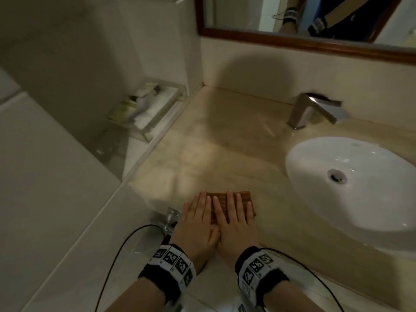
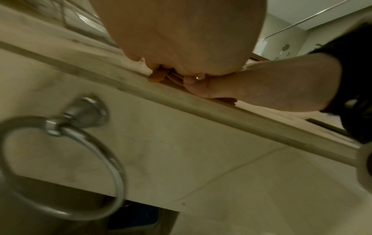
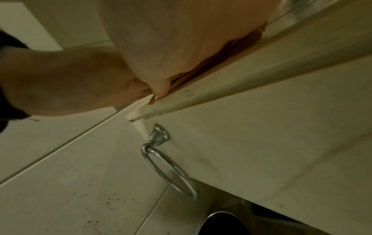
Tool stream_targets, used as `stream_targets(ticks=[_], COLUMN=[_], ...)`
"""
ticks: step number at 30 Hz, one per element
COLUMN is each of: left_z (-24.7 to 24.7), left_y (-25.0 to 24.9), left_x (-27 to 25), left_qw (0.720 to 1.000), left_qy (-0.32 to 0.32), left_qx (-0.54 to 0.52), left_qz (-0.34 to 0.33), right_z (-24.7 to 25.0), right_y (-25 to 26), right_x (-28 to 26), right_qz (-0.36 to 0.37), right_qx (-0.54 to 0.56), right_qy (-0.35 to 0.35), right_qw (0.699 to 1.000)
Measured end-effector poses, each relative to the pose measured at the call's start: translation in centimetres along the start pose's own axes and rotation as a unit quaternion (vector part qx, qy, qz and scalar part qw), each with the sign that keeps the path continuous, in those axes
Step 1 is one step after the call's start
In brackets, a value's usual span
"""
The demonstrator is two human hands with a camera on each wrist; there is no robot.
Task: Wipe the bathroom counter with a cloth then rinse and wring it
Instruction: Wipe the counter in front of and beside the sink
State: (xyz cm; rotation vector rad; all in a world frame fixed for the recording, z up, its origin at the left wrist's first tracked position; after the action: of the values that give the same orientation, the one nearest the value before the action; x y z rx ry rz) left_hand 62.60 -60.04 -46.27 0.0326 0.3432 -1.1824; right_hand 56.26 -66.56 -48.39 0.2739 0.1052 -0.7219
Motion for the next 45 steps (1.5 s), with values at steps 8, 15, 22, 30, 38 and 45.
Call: stream_targets(ticks=[8,15,22,30,38,45], left_z=[2.3,3.5,2.5,5.2,6.3,9.5], left_y=[12.2,14.2,13.9,17.8,18.9,19.3], left_x=[-2.8,-1.2,0.6,5.4,13.4,22.2], left_qw=[0.995,0.995,0.994,0.991,0.991,0.994], left_qy=[-0.028,-0.028,-0.014,-0.025,-0.041,-0.022], left_qx=[0.056,0.037,-0.024,-0.058,-0.080,-0.080], left_qz=[0.072,0.090,0.108,0.116,0.100,0.071], right_z=[-1.3,-0.1,-0.7,2.3,4.4,5.8], right_y=[12.9,15.7,15.1,16.2,13.1,9.8], right_x=[3.9,7.3,9.3,14.9,21.5,29.6], right_qz=[0.073,0.153,0.210,0.236,0.197,0.140], right_qx=[0.009,-0.025,-0.039,-0.025,-0.027,-0.050], right_qy=[0.055,0.064,0.149,0.117,0.114,0.133], right_qw=[0.996,0.986,0.966,0.964,0.973,0.980])
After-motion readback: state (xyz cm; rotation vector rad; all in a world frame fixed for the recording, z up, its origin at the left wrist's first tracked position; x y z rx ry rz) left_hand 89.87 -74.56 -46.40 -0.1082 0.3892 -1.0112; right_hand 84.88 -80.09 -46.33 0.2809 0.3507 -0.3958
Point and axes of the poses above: each hand's wrist, its own x-axis towards the middle knuckle, its own z-axis out of the back of the hand, y = z × x, the point moved 7 cm from there along x, towards the middle knuckle, and after that the axes turned 9 degrees about -z, right-handed, at the moved point
